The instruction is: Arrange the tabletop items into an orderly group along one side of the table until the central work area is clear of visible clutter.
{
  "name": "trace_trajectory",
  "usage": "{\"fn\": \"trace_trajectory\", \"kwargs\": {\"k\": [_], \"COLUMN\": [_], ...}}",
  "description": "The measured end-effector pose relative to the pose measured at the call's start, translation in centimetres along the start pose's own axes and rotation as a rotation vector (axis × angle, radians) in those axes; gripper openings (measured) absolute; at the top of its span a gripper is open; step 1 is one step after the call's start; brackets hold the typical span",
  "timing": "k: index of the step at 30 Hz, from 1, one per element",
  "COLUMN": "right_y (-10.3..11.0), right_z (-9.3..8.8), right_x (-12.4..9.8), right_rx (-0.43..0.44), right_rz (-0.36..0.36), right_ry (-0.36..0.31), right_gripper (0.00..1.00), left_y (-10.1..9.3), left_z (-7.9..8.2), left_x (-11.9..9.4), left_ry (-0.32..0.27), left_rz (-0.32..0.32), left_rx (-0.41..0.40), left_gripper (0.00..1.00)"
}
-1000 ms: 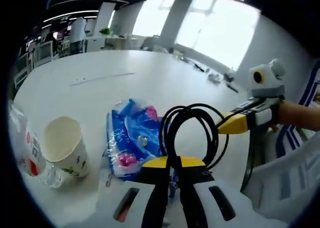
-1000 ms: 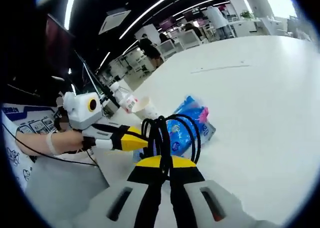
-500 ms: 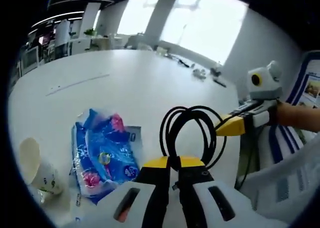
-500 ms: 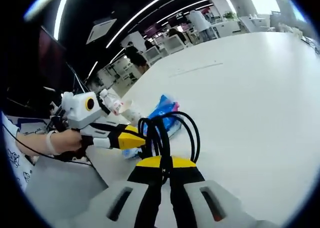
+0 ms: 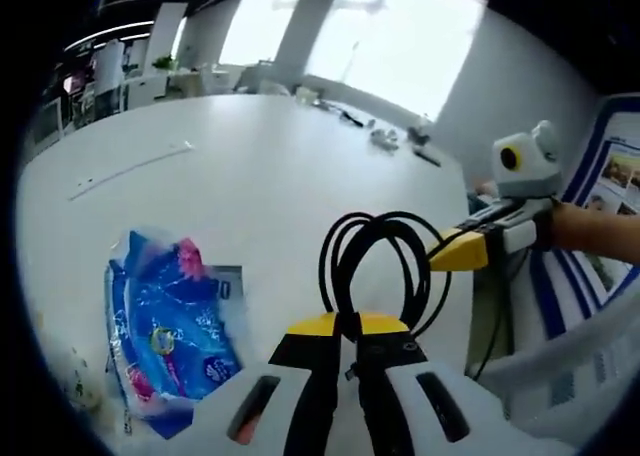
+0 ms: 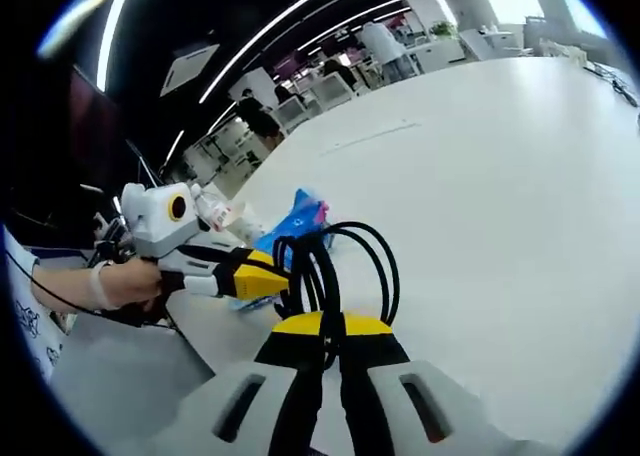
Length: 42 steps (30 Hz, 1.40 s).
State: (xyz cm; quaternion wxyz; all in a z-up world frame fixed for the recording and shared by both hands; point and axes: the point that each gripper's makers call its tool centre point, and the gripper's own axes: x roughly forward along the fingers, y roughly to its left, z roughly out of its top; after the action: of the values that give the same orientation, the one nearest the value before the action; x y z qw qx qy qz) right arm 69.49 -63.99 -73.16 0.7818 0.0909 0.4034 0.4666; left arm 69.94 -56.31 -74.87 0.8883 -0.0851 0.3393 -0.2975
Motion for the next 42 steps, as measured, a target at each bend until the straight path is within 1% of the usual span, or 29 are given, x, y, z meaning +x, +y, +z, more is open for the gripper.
{"fn": "trace_trajectory", "kwargs": {"k": [8,15,21,27,37,41,42], "right_y": [-1.9,-3.2,-4.0,-4.5,-5.3,-5.9,-5.9], "right_z": [-0.8,-1.3,-1.8,-1.9,-2.1,-2.5,-2.7], "right_x": [-0.9,-1.5,-1.4,-1.3,-0.7,-0.5,-0.4], "right_rx": [0.031,0.053,0.073,0.087,0.107,0.130,0.121], "right_rz": [-0.029,-0.044,-0.053,-0.056,-0.071,-0.095,-0.100], "right_ry": [0.002,0.007,0.021,0.034,0.038,0.064,0.070], "right_gripper": [0.01,0.00,0.01,0.01,0.01,0.01,0.01], "left_y": [-1.0,-1.6,-1.8,-1.5,-0.9,-1.1,-1.2], "left_z": [-0.3,-0.5,-0.6,-0.7,-1.1,-1.4,-1.5], "left_x": [2.2,3.5,4.2,4.9,5.7,5.9,6.0], "left_ry": [0.018,0.032,0.044,0.052,0.081,0.094,0.096], "left_rz": [-0.031,-0.058,-0.070,-0.075,-0.058,-0.067,-0.061], "left_rx": [-0.012,-0.016,-0.017,-0.035,-0.064,-0.078,-0.079], "left_gripper": [0.00,0.00,0.00,0.00,0.00,0.00,0.00]}}
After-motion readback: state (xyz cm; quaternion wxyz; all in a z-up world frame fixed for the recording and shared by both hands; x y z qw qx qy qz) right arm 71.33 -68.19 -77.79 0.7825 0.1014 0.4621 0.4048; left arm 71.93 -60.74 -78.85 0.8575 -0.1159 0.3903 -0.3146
